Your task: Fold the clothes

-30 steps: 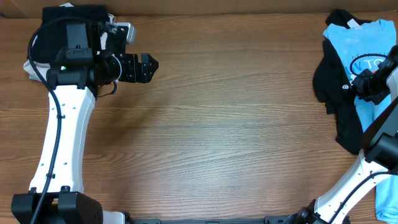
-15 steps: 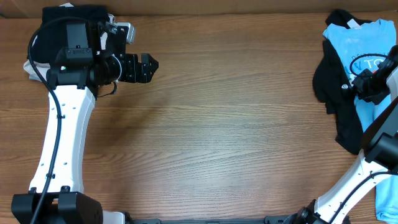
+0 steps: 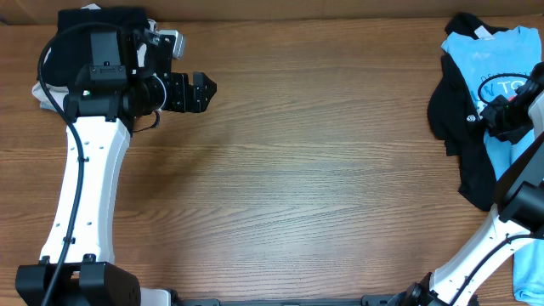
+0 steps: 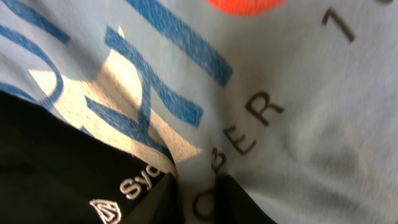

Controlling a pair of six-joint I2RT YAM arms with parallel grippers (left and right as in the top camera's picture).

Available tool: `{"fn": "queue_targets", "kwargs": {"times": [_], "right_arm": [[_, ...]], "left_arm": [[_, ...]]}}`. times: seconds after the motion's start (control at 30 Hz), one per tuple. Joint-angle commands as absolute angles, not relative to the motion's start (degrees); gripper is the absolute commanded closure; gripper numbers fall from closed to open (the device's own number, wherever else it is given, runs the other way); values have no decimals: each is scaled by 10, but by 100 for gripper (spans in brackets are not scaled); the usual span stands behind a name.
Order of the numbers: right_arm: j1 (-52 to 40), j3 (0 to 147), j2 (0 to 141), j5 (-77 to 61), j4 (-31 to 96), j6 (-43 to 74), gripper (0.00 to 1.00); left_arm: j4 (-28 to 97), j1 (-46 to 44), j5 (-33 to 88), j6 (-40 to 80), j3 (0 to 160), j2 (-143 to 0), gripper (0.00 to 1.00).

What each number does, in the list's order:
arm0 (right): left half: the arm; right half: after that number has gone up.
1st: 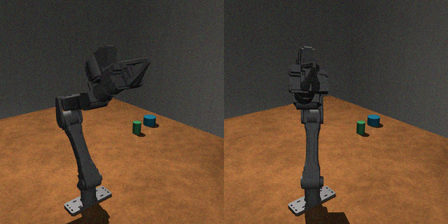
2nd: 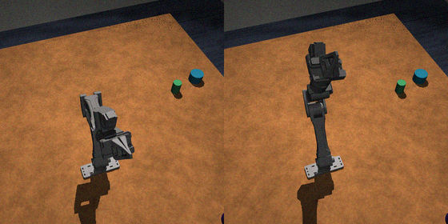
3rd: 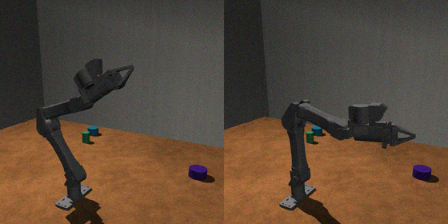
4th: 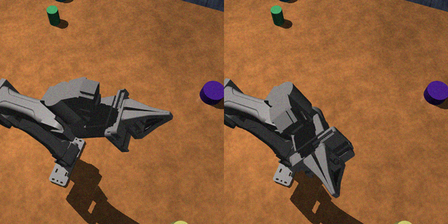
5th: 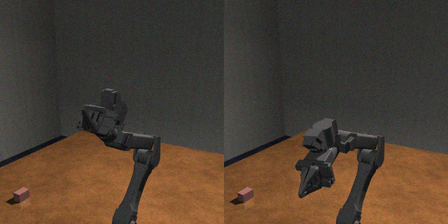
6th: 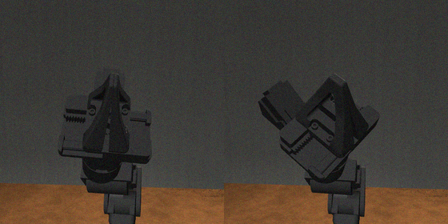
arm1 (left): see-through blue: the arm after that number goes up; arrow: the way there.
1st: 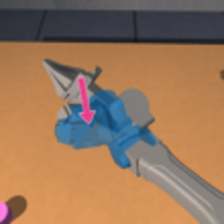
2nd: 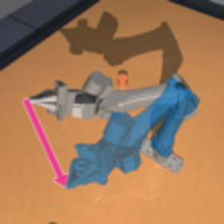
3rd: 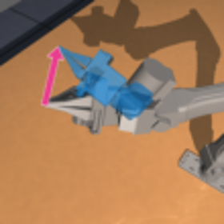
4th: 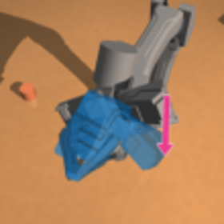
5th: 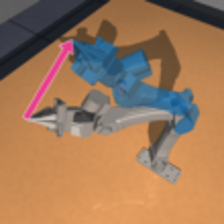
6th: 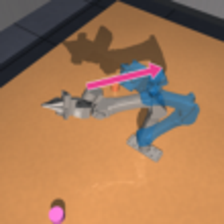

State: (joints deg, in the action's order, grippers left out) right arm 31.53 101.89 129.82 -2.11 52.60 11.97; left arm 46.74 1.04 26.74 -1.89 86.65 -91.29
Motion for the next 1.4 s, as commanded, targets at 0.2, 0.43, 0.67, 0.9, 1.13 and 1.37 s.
{"fn": "queue_targets", "kwargs": {"times": [0.2,0.43,0.67,0.9,1.13,1.37], "right_arm": [[320,1051,1275,-42,555,124,86],[320,1051,1275,-41,554,124,96],[322,1052,1255,-42,559,124,96],[322,1104,1187,-42,607,124,96],[322,1146,1132,-41,638,122,96],[322,1146,1126,-41,650,121,84]], "left_arm": [[464,6,264,-22,883,-907,6],[464,6,264,-22,883,-907,7],[464,6,264,-22,883,-907,7],[464,6,263,-22,883,-907,7],[465,6,252,-22,883,-907,5],[465,6,249,-22,883,-907,4]]}}
